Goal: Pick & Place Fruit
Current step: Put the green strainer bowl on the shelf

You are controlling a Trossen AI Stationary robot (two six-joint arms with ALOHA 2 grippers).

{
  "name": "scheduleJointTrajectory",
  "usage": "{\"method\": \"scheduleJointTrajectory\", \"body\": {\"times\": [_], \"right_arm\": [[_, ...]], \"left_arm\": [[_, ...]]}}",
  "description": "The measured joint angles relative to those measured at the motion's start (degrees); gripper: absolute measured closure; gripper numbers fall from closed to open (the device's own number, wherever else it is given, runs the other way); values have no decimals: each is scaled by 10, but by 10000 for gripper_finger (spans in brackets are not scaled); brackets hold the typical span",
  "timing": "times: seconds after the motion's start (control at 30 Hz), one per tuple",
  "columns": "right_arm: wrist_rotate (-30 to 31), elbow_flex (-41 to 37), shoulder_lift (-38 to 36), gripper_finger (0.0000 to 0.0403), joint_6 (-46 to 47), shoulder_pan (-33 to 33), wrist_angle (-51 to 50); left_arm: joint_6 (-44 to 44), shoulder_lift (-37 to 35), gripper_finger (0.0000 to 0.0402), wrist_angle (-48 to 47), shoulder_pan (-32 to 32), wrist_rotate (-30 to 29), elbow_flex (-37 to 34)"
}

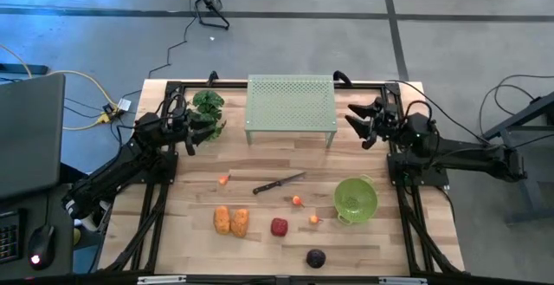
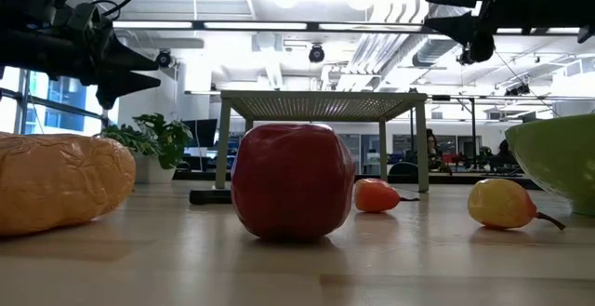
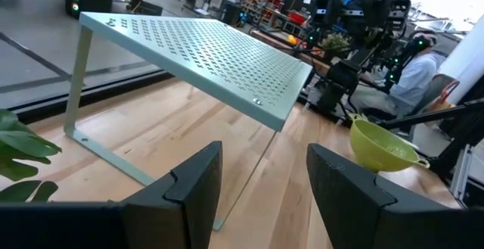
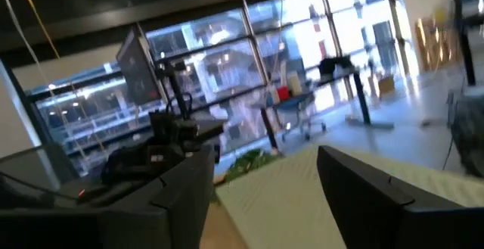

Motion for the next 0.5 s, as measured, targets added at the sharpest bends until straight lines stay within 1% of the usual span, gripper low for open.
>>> {"method": "scheduleJointTrajectory", "body": {"times": [0.07, 0.2, 0.27, 0.37, 0.5], "right_arm": [[-14, 21, 0, 156, 2, 0, -55], [-15, 70, 1, 154, 26, 0, -152], [-34, 94, 1, 156, 33, 0, -192], [-79, 128, 3, 161, 35, 1, -238], [-91, 159, 10, 167, 60, 19, -297]], "left_arm": [[0, 0, 211, -2, 0, 0, 0], [1, 0, 211, -7, 0, 0, 1], [1, 0, 211, -8, 0, 0, 1], [1, 0, 211, -10, 0, 0, 2], [1, 0, 211, -11, 0, 0, 2]]}}
